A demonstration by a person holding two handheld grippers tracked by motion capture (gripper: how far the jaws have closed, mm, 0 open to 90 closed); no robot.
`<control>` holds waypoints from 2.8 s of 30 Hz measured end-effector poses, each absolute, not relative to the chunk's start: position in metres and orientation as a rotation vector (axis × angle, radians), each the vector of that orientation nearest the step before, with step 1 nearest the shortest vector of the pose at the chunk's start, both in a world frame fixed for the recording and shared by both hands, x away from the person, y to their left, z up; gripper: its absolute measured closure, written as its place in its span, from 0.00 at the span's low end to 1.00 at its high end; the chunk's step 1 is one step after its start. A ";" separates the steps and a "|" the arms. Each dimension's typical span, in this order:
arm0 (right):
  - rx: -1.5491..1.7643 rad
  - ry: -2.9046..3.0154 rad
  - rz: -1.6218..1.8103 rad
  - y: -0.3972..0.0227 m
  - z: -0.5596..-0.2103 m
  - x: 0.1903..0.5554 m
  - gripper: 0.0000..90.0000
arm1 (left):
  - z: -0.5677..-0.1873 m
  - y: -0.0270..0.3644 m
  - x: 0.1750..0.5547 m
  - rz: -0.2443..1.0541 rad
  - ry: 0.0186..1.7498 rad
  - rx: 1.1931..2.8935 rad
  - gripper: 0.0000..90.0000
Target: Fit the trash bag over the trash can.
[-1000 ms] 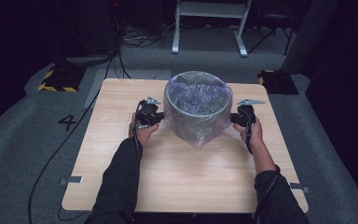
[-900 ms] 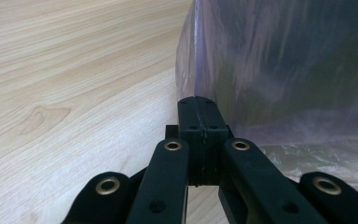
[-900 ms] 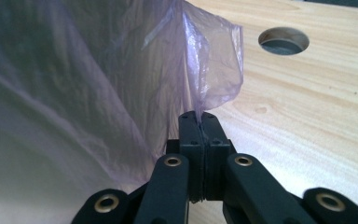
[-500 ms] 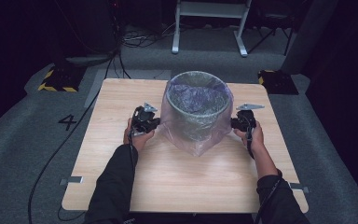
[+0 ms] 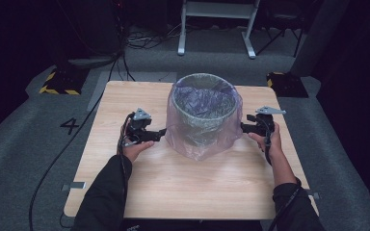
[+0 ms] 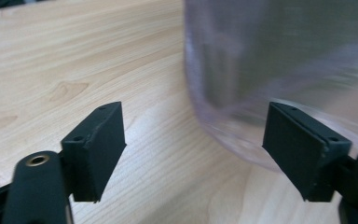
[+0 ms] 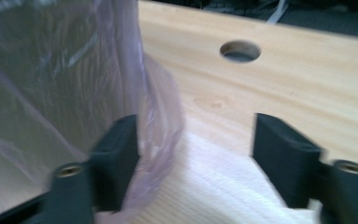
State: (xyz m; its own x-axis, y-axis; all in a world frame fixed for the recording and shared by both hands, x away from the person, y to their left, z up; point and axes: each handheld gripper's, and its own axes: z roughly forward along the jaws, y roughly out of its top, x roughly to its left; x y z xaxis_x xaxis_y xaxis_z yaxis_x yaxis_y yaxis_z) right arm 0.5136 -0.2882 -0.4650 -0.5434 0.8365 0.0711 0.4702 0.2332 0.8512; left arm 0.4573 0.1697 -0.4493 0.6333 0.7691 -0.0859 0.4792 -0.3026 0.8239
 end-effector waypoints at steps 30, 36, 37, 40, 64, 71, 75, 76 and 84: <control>0.959 1.911 1.453 -0.296 -0.343 0.484 0.26 | -0.462 0.117 0.447 0.435 0.768 2.126 0.92; 0.896 1.942 1.480 -0.270 -0.315 0.485 0.26 | -0.462 0.122 0.446 0.394 0.791 2.109 0.62; 0.886 1.950 1.475 -0.266 -0.312 0.487 0.26 | -0.461 0.123 0.445 0.382 0.802 2.107 0.54; 0.841 2.012 1.453 -0.248 -0.307 0.489 0.25 | -0.458 0.127 0.436 0.386 0.784 2.115 0.31; 0.793 2.151 1.368 -0.189 -0.310 0.509 0.27 | -0.501 0.162 0.356 0.309 0.792 2.240 0.18; 0.779 2.174 1.357 -0.177 -0.314 0.512 0.28 | -0.504 0.169 0.348 0.324 0.795 2.234 0.17; 0.797 2.187 1.302 -0.171 -0.315 0.516 0.28 | -0.504 0.169 0.348 0.324 0.797 2.236 0.17; 0.795 2.196 1.281 -0.170 -0.316 0.517 0.28 | -0.504 0.169 0.348 0.322 0.797 2.234 0.17; 0.787 2.319 1.165 -0.161 -0.323 0.520 0.32 | -0.504 0.168 0.349 0.321 0.797 2.234 0.17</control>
State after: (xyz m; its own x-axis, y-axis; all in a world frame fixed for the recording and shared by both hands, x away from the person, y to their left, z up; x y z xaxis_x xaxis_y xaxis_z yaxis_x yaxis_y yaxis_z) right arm 0.5198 -0.1610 -0.3233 -0.7481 0.6530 -0.1180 0.2950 0.4866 0.8223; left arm 0.3490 0.1683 -0.5042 0.7765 0.6301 -0.0098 0.4476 -0.5405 0.7124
